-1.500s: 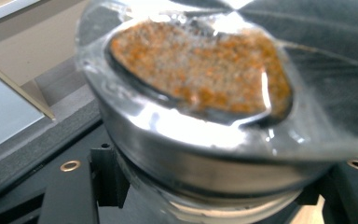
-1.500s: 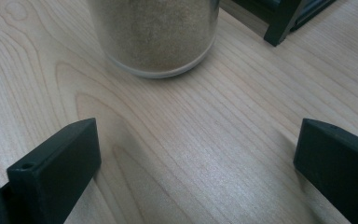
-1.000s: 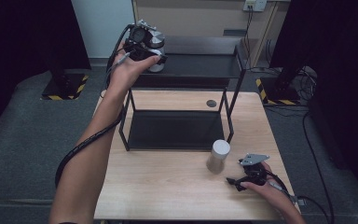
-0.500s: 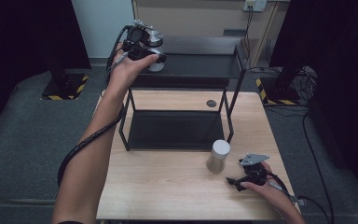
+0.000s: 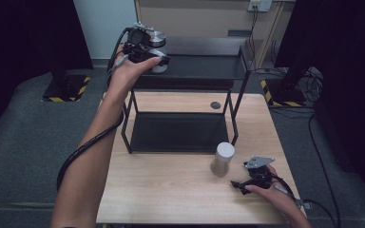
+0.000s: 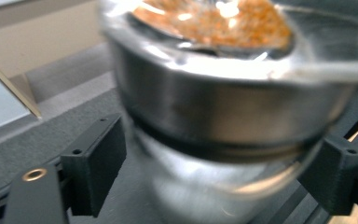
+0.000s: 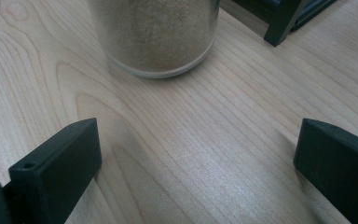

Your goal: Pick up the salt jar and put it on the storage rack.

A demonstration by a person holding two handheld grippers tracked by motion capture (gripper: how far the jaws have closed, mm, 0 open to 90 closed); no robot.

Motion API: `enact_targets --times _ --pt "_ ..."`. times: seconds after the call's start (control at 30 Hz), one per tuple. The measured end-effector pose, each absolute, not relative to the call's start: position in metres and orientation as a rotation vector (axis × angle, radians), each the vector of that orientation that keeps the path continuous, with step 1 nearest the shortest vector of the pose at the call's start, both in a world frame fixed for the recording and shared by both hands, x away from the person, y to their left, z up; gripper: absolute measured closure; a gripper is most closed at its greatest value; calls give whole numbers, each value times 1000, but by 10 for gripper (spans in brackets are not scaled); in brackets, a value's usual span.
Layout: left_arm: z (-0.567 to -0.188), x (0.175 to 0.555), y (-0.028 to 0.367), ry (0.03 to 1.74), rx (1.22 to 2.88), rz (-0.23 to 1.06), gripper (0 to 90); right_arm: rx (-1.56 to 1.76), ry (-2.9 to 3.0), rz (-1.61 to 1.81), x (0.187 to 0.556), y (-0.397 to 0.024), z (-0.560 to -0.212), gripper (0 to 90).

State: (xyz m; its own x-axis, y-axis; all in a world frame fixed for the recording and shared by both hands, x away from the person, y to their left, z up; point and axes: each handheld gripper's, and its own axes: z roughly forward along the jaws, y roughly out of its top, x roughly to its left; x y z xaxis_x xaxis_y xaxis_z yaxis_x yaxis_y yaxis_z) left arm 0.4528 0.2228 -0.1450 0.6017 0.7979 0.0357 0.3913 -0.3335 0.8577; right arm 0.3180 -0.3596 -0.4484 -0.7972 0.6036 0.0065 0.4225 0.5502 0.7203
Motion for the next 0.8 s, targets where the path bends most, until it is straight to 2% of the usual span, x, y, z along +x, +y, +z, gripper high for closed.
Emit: enact_targets --times 0.17,0.43,0.8 --pt "-141 444 223 930 1972 622 38 859 2545 1086 318 -360 -448 17" --pt "-136 426 225 886 1972 661 33 859 2545 1085 318 -360 -448 17" --pt "-137 382 231 825 1967 708 38 859 2544 1085 318 -359 -448 17"
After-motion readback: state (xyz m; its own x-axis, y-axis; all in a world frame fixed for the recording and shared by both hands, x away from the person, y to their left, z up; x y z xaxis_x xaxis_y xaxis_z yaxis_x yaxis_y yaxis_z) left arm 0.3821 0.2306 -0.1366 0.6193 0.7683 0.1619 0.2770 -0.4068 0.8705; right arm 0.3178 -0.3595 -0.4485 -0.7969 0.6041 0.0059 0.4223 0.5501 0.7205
